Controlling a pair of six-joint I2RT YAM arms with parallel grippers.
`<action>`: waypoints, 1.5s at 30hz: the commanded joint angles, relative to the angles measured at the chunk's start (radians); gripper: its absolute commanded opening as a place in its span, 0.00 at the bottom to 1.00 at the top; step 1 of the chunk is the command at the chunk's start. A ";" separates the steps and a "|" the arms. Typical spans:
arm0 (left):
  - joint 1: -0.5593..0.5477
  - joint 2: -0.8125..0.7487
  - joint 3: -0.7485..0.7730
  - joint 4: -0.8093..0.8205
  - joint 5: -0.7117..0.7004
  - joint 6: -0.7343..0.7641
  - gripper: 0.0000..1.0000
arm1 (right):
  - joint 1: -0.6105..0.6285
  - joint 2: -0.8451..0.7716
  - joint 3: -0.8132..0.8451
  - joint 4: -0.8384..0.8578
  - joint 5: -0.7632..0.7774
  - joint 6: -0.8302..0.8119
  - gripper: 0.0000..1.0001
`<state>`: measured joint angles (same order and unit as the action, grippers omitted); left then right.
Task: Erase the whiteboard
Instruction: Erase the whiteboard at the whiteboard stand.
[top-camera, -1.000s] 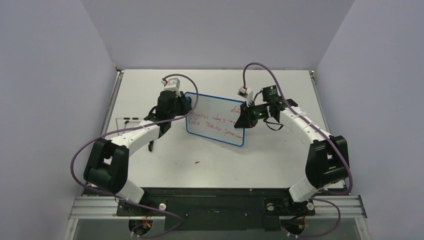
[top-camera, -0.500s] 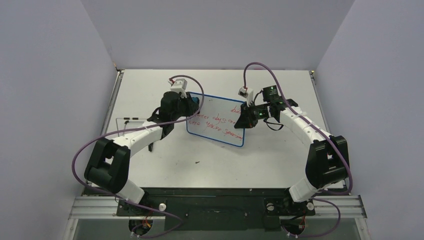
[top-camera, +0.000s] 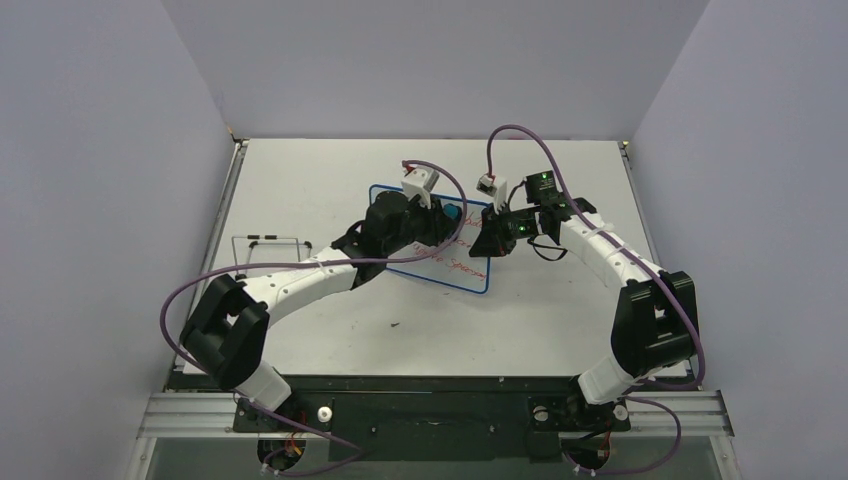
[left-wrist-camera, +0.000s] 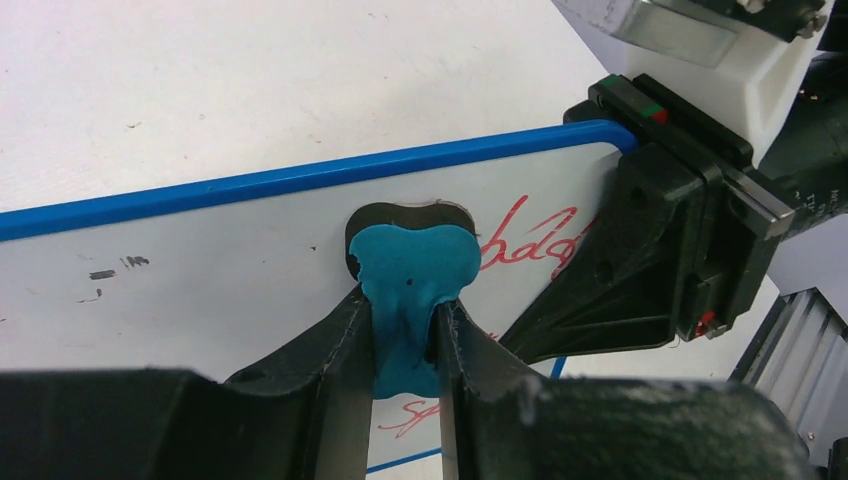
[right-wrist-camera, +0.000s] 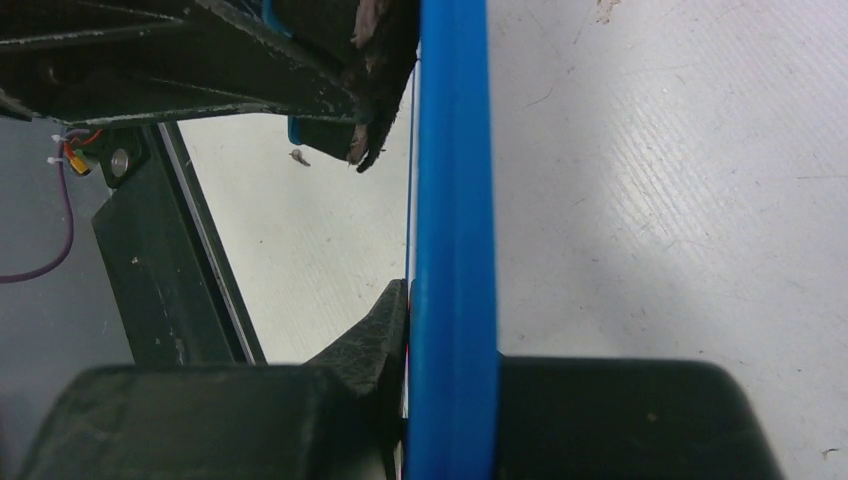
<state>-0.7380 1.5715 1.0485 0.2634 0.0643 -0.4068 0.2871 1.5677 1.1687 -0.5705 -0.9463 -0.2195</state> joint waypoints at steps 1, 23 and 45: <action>0.031 0.031 0.024 0.015 -0.097 0.004 0.00 | 0.032 -0.043 -0.005 -0.019 -0.094 -0.052 0.00; 0.160 -0.001 -0.144 0.058 -0.097 0.074 0.00 | 0.029 -0.043 -0.006 -0.020 -0.093 -0.052 0.00; -0.102 0.026 0.015 0.049 -0.208 0.035 0.00 | 0.029 -0.040 -0.007 -0.019 -0.093 -0.054 0.00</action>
<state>-0.8402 1.5848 0.9874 0.3218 -0.0021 -0.3626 0.2836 1.5669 1.1667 -0.5766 -0.9508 -0.2333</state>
